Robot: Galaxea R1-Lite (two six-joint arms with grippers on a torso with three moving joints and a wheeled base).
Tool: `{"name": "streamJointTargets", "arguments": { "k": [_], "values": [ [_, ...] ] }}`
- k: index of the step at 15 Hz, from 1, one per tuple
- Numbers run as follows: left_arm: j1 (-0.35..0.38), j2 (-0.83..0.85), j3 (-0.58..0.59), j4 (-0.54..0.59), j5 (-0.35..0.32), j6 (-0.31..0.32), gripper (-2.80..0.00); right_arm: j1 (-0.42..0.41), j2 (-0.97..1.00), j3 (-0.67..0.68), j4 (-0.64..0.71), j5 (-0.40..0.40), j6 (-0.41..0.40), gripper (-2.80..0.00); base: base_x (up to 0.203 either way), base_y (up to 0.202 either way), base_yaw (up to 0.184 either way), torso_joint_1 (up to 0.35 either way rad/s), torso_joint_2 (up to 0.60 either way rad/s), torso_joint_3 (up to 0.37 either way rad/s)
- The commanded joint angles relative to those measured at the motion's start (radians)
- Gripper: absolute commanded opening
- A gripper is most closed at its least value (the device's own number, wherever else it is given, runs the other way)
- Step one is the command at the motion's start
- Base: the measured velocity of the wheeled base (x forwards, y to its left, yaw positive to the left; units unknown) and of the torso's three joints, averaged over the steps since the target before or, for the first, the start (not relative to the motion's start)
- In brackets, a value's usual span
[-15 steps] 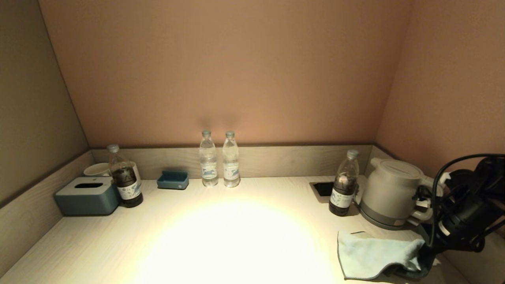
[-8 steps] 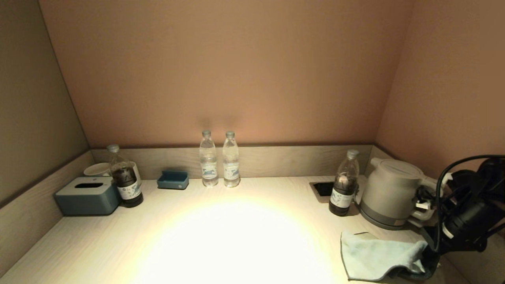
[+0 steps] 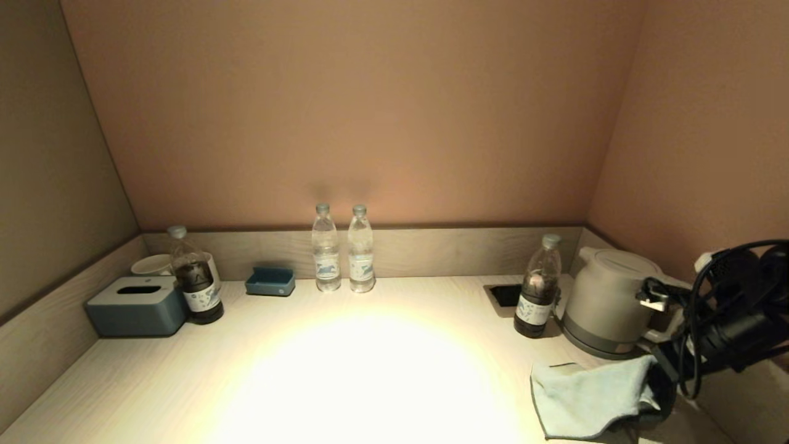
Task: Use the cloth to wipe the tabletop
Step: Sweep the stains on the table
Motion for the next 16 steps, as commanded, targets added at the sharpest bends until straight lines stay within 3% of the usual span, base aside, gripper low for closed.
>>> {"name": "streamJointTargets", "arguments": {
  "k": [1,4,6,9,12,14,16],
  "values": [
    [0.000,0.000,0.000,0.000,0.000,0.000,-2.80,0.037,-0.017,-0.029,-0.077,0.173,-0.001,-2.80,0.000,0.000,0.000,0.000,0.00,0.000],
    [0.000,0.000,0.000,0.000,0.000,0.000,-2.80,0.096,0.037,-0.072,-0.088,0.276,0.139,-2.80,0.000,0.000,0.000,0.000,0.00,0.000],
    [0.000,0.000,0.000,0.000,0.000,0.000,-2.80,0.106,0.061,-0.088,-0.088,0.400,0.214,-2.80,0.000,0.000,0.000,0.000,0.00,0.000],
    [0.000,0.000,0.000,0.000,0.000,0.000,-2.80,0.123,0.075,-0.067,-0.071,0.456,0.217,-2.80,0.000,0.000,0.000,0.000,0.00,0.000],
    [0.000,0.000,0.000,0.000,0.000,0.000,-2.80,0.132,0.083,-0.044,0.028,0.545,0.207,-2.80,0.000,0.000,0.000,0.000,0.00,0.000],
    [0.000,0.000,0.000,0.000,0.000,0.000,-2.80,0.133,0.084,-0.035,0.060,0.561,0.200,-2.80,0.000,0.000,0.000,0.000,0.00,0.000],
    [0.000,0.000,0.000,0.000,0.000,0.000,-2.80,0.133,0.101,0.004,0.089,0.559,0.110,-2.80,0.000,0.000,0.000,0.000,0.00,0.000]
  ]
}}
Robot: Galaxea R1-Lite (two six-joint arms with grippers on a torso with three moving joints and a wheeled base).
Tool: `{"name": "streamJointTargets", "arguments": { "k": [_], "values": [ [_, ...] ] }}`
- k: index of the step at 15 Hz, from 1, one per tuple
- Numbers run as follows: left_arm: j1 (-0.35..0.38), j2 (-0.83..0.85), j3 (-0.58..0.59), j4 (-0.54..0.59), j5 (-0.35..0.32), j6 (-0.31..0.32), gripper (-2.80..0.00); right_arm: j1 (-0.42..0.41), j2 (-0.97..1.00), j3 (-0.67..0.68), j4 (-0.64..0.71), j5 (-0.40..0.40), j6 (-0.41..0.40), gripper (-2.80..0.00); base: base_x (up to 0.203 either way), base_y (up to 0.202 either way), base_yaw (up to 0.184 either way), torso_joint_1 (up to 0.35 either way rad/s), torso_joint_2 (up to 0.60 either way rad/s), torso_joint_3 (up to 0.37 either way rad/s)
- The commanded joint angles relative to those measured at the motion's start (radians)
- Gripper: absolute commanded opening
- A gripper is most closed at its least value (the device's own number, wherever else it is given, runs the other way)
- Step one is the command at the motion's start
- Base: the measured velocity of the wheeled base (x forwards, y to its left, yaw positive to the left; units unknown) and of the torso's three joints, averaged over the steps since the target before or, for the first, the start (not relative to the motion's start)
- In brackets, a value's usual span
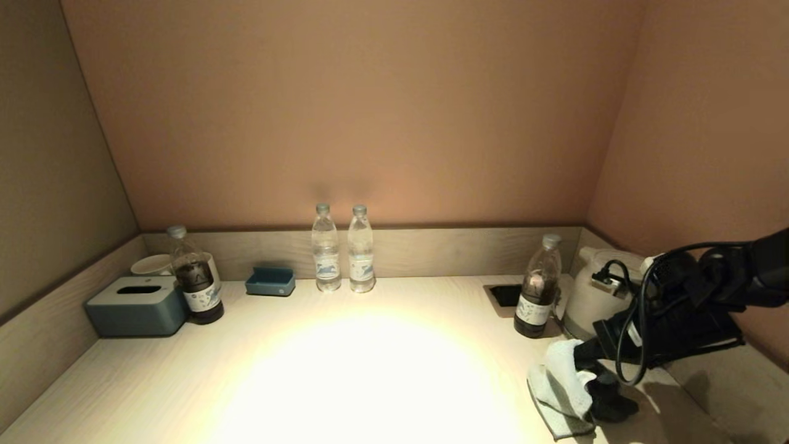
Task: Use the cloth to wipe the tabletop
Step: Sweep the stains on the table
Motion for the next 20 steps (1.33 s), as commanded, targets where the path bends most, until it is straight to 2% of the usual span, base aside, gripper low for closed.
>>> {"name": "streamJointTargets", "arguments": {
  "k": [1,3,6,10,12,14,16,18,20],
  "values": [
    [0.000,0.000,0.000,0.000,0.000,-0.001,-2.80,-0.001,0.026,0.028,0.057,0.038,-0.107,-2.80,0.000,0.000,0.000,0.000,0.00,0.000],
    [0.000,0.000,0.000,0.000,0.000,-0.001,-2.80,-0.001,0.039,0.020,0.055,0.012,-0.107,-2.80,0.000,0.000,0.000,0.000,0.00,0.000],
    [0.000,0.000,0.000,0.001,0.000,-0.001,-2.80,0.021,0.043,-0.011,0.051,-0.075,-0.099,-2.80,0.000,0.000,0.000,0.000,0.00,0.000],
    [0.000,0.000,0.000,0.000,0.000,-0.001,-2.80,0.152,0.049,-0.082,0.049,-0.193,-0.029,-2.80,0.000,0.000,0.000,0.000,0.00,0.000],
    [0.000,0.000,0.000,0.000,0.000,-0.001,-2.80,0.178,0.057,-0.100,0.048,-0.227,0.001,-2.80,0.000,0.000,0.000,0.000,0.00,0.000],
    [0.000,0.000,0.000,0.000,0.000,-0.001,-2.80,0.290,0.075,-0.140,0.048,-0.291,0.058,-2.80,0.000,0.000,0.000,0.000,0.00,0.000],
    [0.000,0.000,0.000,0.000,0.000,-0.001,-2.80,0.386,0.105,-0.207,0.050,-0.361,0.162,-2.80,0.000,0.000,0.000,0.000,0.00,0.000],
    [0.000,0.000,0.000,0.000,0.000,-0.001,-2.80,0.457,0.143,-0.275,0.054,-0.438,0.260,-2.80,0.000,0.000,0.000,0.000,0.00,0.000],
    [0.000,0.000,0.000,0.000,0.000,-0.001,-2.80,0.513,0.167,-0.336,0.058,-0.493,0.315,-2.80,0.000,0.000,0.000,0.000,0.00,0.000]
  ]
}}
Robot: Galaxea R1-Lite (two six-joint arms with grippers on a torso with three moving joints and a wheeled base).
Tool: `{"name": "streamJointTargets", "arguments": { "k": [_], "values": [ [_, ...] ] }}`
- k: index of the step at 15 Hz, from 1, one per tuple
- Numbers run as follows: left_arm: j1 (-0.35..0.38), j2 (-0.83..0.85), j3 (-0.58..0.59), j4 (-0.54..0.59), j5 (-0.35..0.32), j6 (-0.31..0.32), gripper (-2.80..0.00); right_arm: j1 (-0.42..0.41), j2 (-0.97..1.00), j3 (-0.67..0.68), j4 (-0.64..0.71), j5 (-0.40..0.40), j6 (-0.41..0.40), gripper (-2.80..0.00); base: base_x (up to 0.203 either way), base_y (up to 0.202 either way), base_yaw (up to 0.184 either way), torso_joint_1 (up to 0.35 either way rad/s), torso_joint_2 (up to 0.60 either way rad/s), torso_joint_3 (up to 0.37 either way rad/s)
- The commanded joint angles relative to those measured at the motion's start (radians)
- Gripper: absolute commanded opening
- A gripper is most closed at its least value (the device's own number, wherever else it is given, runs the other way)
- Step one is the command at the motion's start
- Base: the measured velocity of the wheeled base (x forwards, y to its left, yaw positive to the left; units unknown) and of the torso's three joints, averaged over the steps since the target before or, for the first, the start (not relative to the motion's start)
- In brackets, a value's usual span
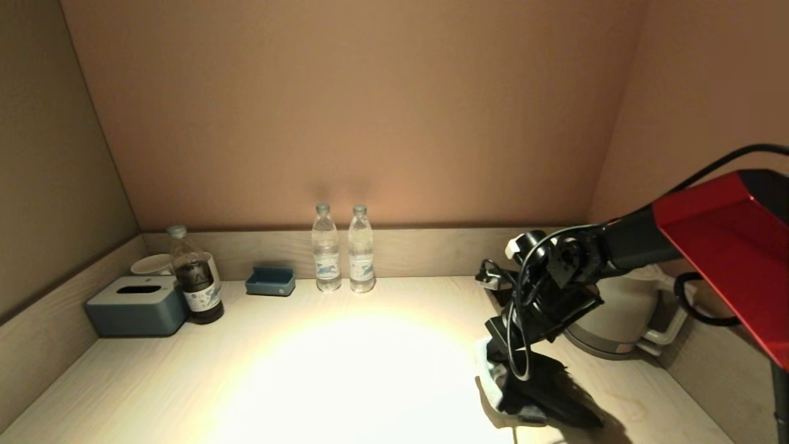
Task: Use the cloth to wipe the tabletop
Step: Sweep the stains on the table
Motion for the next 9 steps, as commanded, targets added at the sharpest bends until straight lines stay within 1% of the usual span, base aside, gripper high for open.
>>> {"name": "streamJointTargets", "arguments": {
  "k": [1,2,3,5,8,9],
  "values": [
    [0.000,0.000,0.000,0.000,0.000,0.000,-2.80,0.097,0.053,-0.092,0.014,-0.152,0.173,-2.80,0.000,0.000,0.000,0.000,0.00,0.000],
    [0.000,0.000,0.000,0.000,0.000,0.000,-2.80,0.128,0.070,-0.121,0.027,-0.176,0.195,-2.80,0.000,0.000,0.000,0.000,0.00,0.000],
    [0.000,0.000,0.000,0.000,0.000,0.000,-2.80,0.132,0.072,-0.124,0.032,-0.181,0.199,-2.80,0.000,0.000,0.000,0.000,0.00,0.000],
    [0.000,0.000,0.000,0.000,0.000,0.000,-2.80,0.198,0.101,-0.193,0.039,-0.183,0.192,-2.80,0.000,0.000,0.000,0.000,0.00,0.000],
    [0.000,0.000,0.000,0.000,0.000,0.000,-2.80,0.234,0.143,-0.314,0.053,-0.184,0.176,-2.80,0.000,0.000,0.000,0.000,0.00,0.000],
    [0.000,0.000,0.000,0.000,0.000,0.000,-2.80,0.241,0.149,-0.360,0.076,-0.184,0.174,-2.80,0.000,0.000,0.000,0.000,0.00,0.000]
  ]
}}
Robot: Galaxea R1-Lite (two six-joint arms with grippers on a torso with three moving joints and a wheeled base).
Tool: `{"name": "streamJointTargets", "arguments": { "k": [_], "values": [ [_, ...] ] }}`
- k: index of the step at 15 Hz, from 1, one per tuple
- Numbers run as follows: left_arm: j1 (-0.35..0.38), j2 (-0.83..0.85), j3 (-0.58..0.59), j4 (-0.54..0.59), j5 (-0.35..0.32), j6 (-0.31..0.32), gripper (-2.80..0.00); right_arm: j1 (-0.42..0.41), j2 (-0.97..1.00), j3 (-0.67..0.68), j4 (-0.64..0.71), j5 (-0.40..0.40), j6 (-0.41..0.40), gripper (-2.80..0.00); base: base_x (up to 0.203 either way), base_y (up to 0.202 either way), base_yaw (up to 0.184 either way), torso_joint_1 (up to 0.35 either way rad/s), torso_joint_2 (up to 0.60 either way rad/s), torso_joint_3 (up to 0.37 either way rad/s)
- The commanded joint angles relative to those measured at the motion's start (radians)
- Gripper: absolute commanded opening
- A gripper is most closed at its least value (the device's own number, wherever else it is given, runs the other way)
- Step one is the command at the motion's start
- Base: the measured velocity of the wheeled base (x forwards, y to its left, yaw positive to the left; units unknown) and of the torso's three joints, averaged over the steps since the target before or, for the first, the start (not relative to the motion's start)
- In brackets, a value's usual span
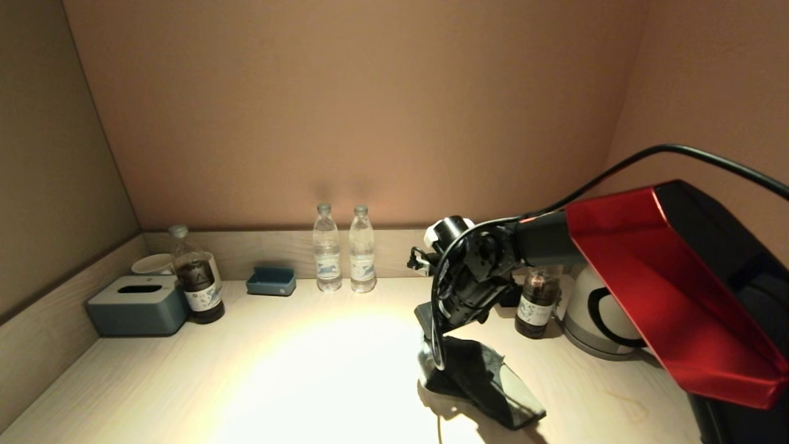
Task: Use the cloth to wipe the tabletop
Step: Sweep the stains on the table
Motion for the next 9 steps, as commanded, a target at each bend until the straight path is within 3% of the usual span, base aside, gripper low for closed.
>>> {"name": "streamJointTargets", "arguments": {
  "k": [1,3,9],
  "values": [
    [0.000,0.000,0.000,0.001,0.000,0.000,-2.80,0.022,0.032,-0.101,0.059,-0.001,-0.006,-2.80,0.000,0.000,0.000,0.000,0.00,0.000],
    [0.000,0.000,0.000,0.000,0.000,0.000,-2.80,0.041,0.022,-0.149,0.099,0.002,-0.024,-2.80,0.000,0.000,0.000,0.000,0.00,0.000],
    [0.000,0.000,0.000,0.000,0.000,0.000,-2.80,0.021,0.011,-0.098,0.140,0.002,-0.018,-2.80,0.000,0.000,0.000,0.000,0.00,0.000]
  ]
}}
